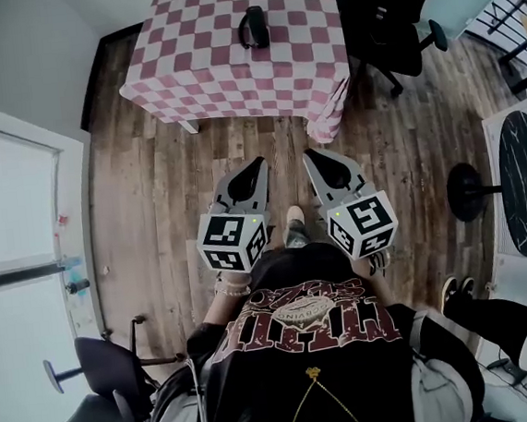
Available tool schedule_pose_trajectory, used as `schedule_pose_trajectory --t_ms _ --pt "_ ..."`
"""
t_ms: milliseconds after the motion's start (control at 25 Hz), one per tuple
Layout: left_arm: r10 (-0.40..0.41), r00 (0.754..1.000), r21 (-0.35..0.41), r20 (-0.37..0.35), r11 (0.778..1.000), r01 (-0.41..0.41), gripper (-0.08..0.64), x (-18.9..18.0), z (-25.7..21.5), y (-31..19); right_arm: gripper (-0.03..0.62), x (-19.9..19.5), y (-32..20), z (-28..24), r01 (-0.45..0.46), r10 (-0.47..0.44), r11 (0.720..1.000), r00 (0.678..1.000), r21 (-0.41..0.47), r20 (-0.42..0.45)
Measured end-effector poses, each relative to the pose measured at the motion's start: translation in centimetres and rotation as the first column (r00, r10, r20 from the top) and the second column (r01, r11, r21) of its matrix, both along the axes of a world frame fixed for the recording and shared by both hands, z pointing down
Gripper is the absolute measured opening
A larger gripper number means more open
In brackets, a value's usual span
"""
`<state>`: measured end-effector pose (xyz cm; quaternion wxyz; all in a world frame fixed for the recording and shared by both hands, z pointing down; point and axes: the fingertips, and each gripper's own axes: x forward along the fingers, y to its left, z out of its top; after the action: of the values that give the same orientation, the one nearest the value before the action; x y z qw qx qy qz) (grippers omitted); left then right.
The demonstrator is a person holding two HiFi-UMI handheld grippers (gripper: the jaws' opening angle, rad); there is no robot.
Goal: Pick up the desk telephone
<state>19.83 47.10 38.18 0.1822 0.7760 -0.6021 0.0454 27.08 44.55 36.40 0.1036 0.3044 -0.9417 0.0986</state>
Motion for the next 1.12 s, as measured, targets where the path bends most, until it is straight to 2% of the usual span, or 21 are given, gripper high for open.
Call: schedule_pose_trajectory --t_ms 320,520,680,960,1120 --pt "-0.034 0.999 0.014 0.030 0.999 0.034 0.008 1.3 -0.4 -5.6 0.020 1.0 -5.7 -0.6 0.045 -0.045 0.999 0.999 0.015 0.016" --pt "-0.054 0.997 0.011 0.061 0.998 0.054 0.008 1.8 0.1 -7.3 0.020 1.6 -7.8 -0.4 0.078 -0.078 0.997 0.997 0.016 0.008" --pt "-0.060 0.998 -0.021 0.005 0.998 0.060 0.008 1.6 1.0 -8.3 0.020 2.3 -9.1 0.0 0.065 -0.065 0.998 0.998 0.005 0.010" --pt "-0.040 0.999 -0.030 0.000 0.999 0.040 0.008 0.9 1.3 -11.3 0.020 1.9 -11.9 0.7 0.022 -0.021 1.000 1.000 -0.017 0.014" --pt "0.014 1.000 -0.028 0.005 1.000 -0.014 0.008 0.3 1.3 -14.3 0.019 0.9 -14.1 0.7 -0.011 0.011 1.000 1.000 -0.021 0.009"
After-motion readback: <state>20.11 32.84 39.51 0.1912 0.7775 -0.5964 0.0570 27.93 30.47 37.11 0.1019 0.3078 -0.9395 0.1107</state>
